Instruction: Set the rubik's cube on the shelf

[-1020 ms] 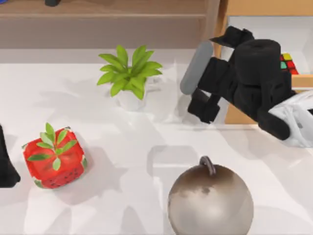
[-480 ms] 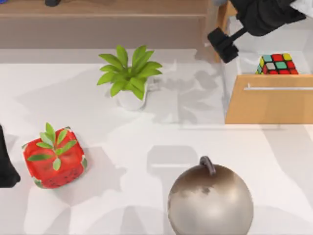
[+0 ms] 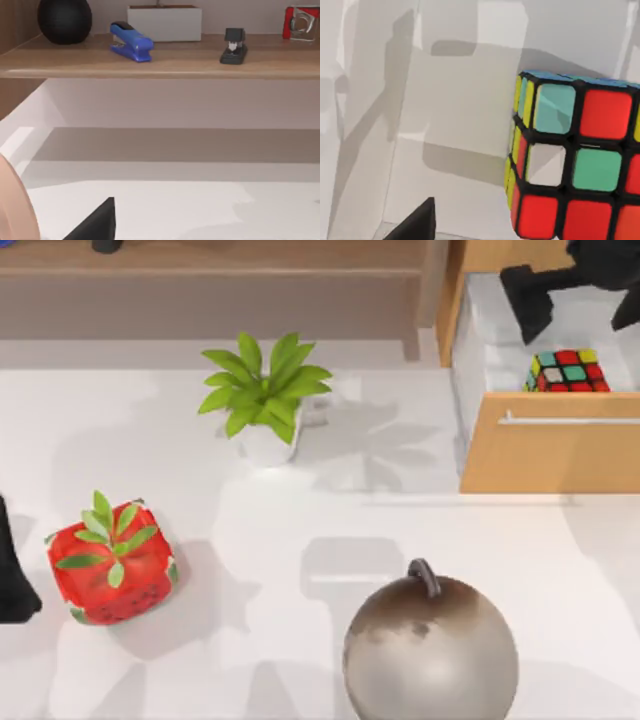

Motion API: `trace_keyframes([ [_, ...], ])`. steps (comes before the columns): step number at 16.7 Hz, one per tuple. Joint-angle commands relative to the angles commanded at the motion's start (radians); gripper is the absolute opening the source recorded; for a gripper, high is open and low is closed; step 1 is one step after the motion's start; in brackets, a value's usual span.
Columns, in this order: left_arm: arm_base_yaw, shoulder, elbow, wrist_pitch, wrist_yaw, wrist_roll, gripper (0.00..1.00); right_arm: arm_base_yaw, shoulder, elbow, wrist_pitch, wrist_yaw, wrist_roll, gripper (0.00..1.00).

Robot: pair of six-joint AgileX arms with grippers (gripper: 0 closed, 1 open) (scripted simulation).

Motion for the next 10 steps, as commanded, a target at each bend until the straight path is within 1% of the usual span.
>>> trace_keyframes([
  [2, 0.0, 0.0, 0.0, 0.0, 0.0, 0.0, 1.0, -0.021, 0.061, 0.082, -0.089, -0.001, 0.043, 1.0],
  [4, 0.0, 0.0, 0.0, 0.0, 0.0, 0.0, 1.0, -0.032, 0.096, 0.125, -0.131, -0.002, 0.065, 1.0],
  [10, 0.0, 0.0, 0.0, 0.0, 0.0, 0.0, 1.0, -0.029, 0.102, 0.131, -0.137, -0.001, 0.068, 1.0],
])
